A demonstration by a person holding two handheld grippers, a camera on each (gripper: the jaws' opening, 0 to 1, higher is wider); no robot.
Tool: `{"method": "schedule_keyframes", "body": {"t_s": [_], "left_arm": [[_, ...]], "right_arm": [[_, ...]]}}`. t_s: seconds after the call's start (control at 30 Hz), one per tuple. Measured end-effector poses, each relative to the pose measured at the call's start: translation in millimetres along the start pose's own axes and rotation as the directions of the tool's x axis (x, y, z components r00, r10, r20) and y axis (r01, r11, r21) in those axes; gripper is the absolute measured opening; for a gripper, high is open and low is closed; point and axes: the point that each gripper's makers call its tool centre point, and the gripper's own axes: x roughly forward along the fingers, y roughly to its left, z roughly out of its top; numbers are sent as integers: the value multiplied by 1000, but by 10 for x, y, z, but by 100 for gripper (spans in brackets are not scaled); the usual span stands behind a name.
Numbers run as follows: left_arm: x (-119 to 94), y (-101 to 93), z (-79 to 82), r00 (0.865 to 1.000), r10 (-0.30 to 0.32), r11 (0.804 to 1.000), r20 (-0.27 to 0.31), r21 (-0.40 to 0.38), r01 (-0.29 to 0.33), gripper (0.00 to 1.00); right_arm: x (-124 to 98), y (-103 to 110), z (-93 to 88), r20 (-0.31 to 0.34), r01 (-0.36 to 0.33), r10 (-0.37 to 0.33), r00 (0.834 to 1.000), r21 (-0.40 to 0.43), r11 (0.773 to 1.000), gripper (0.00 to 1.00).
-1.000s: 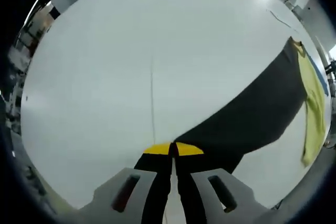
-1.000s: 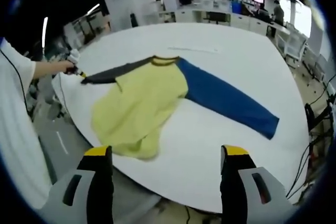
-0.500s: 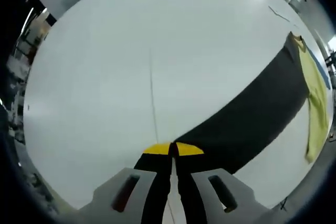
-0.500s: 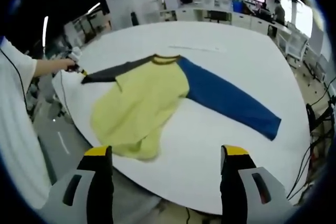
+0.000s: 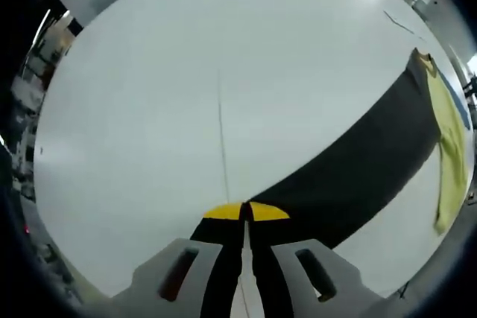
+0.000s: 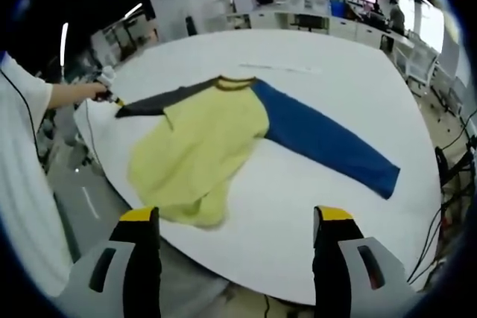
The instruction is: Fold the garment on the visible template until the final outline fits inside the template.
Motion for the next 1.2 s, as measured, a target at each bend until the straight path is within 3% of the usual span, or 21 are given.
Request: {"method": "schedule_keyframes", "body": {"t_s": [0.3,0.4,0.77,1.2], "left_arm": [[-11,-17,-3,1000,-1,1000,6,-6,1,0],[-6,-2,-1,1000,-2,999,18,-44,3,0],[-65,-43,13,995,30,996,96,-86,-21,0],[-220,-161,-12,992,14,997,125,-83,-4,10]], "right_arm": [[6,-7,25,6,-1,1,1000,-2,1000,84],[9,-1,26,7,-2,2,1000,-2,1000,84],[0,-13,55,12,-5,5,1000,-10,1000,84],[-15,20,108,31,-15,16,999,-25,1000,84]]}}
